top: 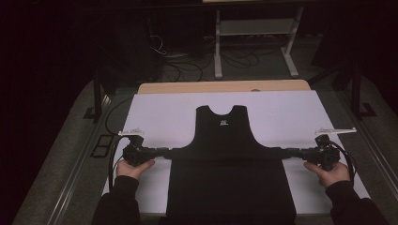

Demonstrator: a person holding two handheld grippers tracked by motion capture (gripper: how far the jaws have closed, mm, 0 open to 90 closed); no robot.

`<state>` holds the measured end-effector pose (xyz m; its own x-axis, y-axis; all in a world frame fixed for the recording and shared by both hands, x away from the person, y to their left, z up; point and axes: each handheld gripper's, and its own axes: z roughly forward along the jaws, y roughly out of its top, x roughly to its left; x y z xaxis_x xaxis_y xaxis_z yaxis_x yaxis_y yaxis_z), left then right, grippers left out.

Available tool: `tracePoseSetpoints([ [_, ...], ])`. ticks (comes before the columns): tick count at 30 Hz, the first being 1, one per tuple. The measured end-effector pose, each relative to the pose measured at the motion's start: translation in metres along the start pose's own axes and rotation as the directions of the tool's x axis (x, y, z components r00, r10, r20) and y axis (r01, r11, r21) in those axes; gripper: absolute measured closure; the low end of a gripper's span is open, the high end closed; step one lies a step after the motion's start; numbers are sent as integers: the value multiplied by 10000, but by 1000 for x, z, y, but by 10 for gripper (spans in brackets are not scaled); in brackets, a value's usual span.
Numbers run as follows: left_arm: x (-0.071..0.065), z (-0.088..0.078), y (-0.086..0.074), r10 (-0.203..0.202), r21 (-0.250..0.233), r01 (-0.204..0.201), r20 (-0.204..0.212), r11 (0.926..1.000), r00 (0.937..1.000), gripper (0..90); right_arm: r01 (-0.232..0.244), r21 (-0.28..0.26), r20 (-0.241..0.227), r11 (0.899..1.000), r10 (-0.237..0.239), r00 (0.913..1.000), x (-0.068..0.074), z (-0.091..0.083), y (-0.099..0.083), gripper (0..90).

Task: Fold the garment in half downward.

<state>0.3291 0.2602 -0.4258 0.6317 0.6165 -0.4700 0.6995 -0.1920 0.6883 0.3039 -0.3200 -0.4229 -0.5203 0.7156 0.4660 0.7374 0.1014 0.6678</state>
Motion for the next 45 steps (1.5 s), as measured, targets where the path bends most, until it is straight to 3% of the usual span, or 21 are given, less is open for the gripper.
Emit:
tracePoseSetpoints([
  [8, -1, 2, -6, -5, 465, 4, 26, 9989, 10000, 865, -133, 424, 14, 9990, 132, 9999, 1, 0, -7, 850],
  [17, -3, 2, -10, -76, 650, 67, 135, 9979, 9999, 863, -334, 624, 14, 9975, 334, 9994, 1, -1, -12, 850],
  [25, -2, 6, -12, -43, 1052, 42, 8, 9944, 10000, 862, -486, 991, 114, 9939, 477, 9988, 2, 1, -16, 850],
  [45, -1, 6, -14, -170, 1191, 175, -54, 9927, 9998, 860, -624, 1514, 90, 9865, 617, 9981, 6, 3, -25, 849],
])
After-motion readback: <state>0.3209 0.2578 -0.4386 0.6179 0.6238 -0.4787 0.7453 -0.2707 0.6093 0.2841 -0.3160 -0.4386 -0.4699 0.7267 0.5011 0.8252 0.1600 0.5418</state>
